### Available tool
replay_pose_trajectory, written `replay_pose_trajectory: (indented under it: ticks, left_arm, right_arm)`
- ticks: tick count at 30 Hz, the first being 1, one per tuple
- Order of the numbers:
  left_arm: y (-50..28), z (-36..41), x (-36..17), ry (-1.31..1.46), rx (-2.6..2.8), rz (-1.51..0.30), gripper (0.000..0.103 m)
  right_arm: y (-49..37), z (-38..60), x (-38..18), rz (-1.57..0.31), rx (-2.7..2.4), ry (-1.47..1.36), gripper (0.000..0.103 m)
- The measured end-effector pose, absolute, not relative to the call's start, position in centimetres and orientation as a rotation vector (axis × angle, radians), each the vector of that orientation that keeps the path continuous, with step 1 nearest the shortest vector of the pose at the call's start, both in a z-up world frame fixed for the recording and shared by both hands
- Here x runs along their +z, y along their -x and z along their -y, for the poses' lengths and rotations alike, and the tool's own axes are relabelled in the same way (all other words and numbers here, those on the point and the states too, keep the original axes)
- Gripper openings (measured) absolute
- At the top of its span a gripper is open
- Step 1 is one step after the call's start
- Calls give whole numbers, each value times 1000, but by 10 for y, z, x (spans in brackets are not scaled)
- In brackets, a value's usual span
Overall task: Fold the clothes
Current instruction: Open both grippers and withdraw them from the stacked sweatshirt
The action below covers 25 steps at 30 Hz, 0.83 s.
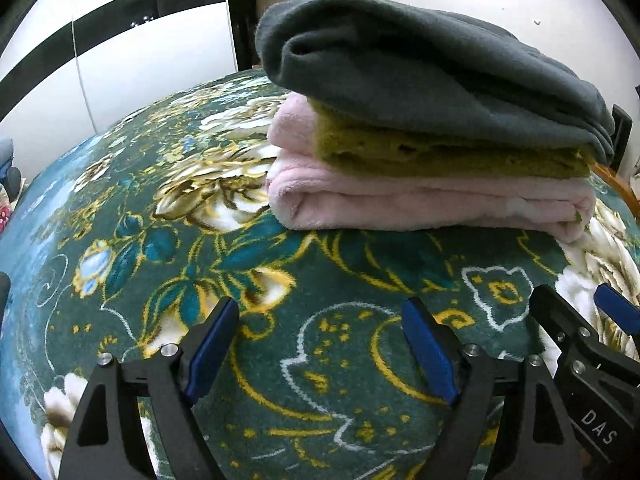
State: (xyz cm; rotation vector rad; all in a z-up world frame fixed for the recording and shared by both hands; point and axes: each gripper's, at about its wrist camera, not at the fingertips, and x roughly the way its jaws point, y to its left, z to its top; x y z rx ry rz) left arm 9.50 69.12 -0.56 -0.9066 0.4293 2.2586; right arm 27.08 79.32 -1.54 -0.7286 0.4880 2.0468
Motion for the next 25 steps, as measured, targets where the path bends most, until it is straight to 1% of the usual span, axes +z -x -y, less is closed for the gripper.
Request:
replay_pose_trajectory:
  ticks: [12,17,25]
  left_arm:
    - [-95,-690,-6,912,2290,-420,84]
    - [-94,-689,-6,920,2301,-408,84]
    - [-95,-689,-6,917,2311,-415,84]
  right_arm:
    - [-267,-782,-16,-464,2017,718,93]
    - [-270,-775,-12,-440,2004,700,100]
    - [-269,-774,-9,-437,1996,703,101]
